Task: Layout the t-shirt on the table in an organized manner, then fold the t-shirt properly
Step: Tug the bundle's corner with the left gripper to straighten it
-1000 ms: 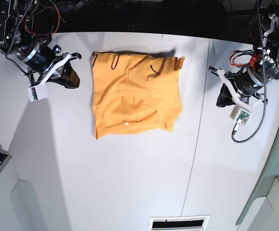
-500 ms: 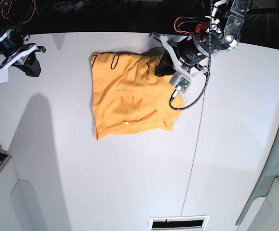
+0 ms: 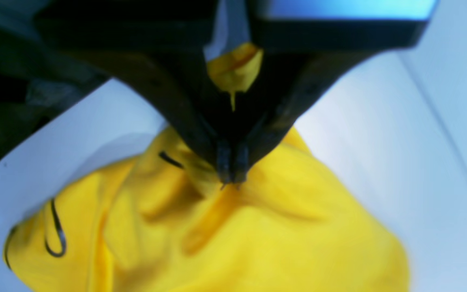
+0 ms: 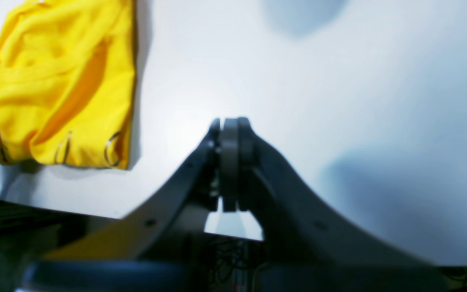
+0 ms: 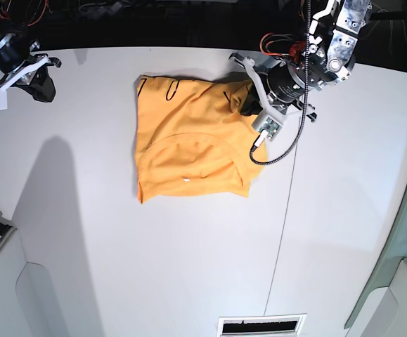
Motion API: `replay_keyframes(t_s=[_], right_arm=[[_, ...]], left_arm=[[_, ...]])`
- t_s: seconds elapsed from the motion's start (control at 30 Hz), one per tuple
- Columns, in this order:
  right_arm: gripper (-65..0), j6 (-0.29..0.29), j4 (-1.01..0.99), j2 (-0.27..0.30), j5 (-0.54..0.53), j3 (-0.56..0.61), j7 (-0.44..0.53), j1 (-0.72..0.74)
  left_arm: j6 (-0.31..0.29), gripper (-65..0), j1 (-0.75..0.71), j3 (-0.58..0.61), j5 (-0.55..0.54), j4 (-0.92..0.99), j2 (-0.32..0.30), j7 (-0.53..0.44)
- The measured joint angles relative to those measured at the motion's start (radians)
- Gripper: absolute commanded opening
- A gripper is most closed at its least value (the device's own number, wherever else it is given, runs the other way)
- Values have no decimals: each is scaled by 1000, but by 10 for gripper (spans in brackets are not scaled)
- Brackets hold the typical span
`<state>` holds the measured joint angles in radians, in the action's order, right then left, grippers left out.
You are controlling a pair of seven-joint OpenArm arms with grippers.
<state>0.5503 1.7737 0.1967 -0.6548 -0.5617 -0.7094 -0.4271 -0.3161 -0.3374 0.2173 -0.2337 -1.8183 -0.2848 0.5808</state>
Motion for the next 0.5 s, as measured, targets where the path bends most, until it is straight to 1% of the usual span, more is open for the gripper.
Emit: replay_keyframes(t_s=[0.1, 0.17, 0.23, 0.3, 0.4, 0.5], right_arm=[[-650, 0, 0, 2, -5, -16, -21, 0], [-650, 5, 0, 11, -22, -26, -53, -3], [-650, 5, 0, 26, -40, -34, -74, -6], [-650, 7, 0, 45, -60, -34, -71, -17], [-650, 8, 1, 50, -70, -34, -68, -48], [-650, 8, 1, 50, -73, -34, -69, -97]], left_arm=[[11, -650, -1, -10, -3, -87, -43, 45], [46, -650, -16, -31, -6, -130, -65, 60], [50, -650, -48, -70, -7, -166, -92, 60], [51, -650, -97, -120, -9, -196, -114, 64], [52, -650, -184, -190, -14, -237, -129, 69], [48, -650, -279, -271, -24, -259, -125, 92]])
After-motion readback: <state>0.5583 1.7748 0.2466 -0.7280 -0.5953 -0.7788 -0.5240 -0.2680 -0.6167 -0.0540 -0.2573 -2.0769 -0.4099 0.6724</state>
